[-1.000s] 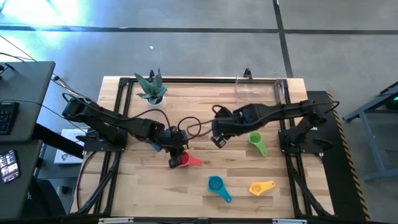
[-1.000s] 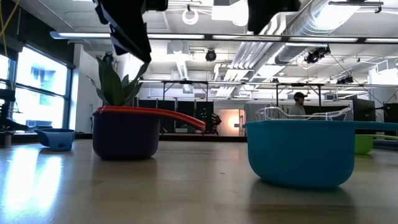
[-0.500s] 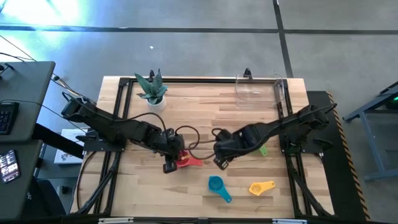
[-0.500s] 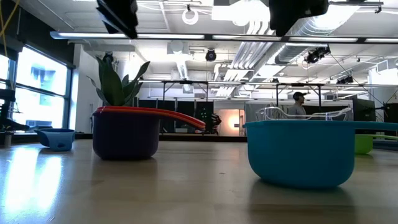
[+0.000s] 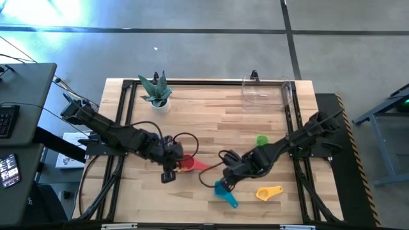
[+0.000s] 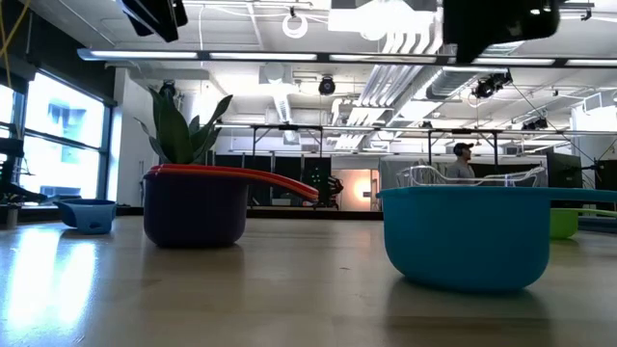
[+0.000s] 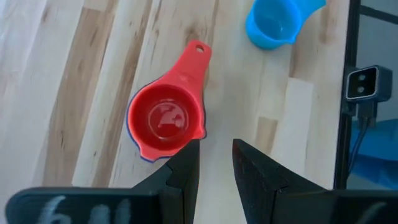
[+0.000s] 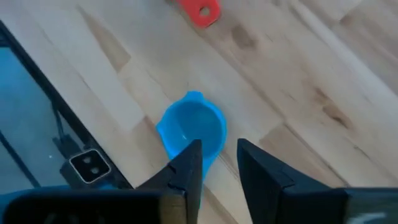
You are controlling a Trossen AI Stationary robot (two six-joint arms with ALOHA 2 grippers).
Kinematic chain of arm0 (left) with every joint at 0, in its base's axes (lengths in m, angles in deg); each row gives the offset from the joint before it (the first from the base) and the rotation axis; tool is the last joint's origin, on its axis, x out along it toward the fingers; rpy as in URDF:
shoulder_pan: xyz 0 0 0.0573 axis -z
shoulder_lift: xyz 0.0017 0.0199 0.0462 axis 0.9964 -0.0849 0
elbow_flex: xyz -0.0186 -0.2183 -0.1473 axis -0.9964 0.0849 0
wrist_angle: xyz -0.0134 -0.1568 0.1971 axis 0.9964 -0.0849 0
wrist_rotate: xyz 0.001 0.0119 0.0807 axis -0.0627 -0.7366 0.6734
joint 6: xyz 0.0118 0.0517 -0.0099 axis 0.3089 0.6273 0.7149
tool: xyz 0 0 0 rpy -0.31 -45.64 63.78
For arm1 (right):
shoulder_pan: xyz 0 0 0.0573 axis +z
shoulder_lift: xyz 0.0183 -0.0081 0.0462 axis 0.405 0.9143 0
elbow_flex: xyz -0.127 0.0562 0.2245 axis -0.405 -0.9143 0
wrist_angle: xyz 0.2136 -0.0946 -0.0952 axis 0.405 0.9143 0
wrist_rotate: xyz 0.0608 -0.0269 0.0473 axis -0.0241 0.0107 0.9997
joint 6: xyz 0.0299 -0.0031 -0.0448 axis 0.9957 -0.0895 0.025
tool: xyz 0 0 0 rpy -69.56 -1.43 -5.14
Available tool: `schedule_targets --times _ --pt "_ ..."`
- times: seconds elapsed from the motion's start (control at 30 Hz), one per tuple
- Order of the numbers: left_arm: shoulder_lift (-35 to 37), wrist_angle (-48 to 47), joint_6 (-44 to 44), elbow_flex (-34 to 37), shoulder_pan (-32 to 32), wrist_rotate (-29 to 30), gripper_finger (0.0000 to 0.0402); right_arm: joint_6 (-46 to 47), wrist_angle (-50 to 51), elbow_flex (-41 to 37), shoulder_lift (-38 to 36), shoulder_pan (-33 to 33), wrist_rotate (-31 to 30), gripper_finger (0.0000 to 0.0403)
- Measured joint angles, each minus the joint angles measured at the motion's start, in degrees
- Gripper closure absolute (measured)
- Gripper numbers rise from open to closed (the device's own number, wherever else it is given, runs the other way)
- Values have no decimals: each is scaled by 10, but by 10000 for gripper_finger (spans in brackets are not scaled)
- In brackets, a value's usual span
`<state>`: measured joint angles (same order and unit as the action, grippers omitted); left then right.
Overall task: Nest measuring cups in basket
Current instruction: Stack the light blue measuring cup on top of the red measuring cup
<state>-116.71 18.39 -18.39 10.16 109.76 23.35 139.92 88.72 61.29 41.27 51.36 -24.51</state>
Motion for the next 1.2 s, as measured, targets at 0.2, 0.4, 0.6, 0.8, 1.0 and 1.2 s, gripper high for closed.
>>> schedule_targets --times 0.2,0.4,0.6,0.8,1.0,1.2 --pt "0 1 -14 0 6 3 316 14 -40 -34 10 14 -4 267" --pt "-1 6 -18 0 6 8 316 14 -85 -58 38 15 3 261" --pt "-1 7 -30 0 6 8 316 13 -96 -65 61 15 2 260" --pt "-1 8 -32 0 6 10 316 12 -112 -65 88 15 16 260" --pt "-1 10 -31 0 5 10 316 12 -121 -65 114 16 30 262" --pt "-1 11 -36 1 5 12 316 14 -123 -65 120 16 31 313"
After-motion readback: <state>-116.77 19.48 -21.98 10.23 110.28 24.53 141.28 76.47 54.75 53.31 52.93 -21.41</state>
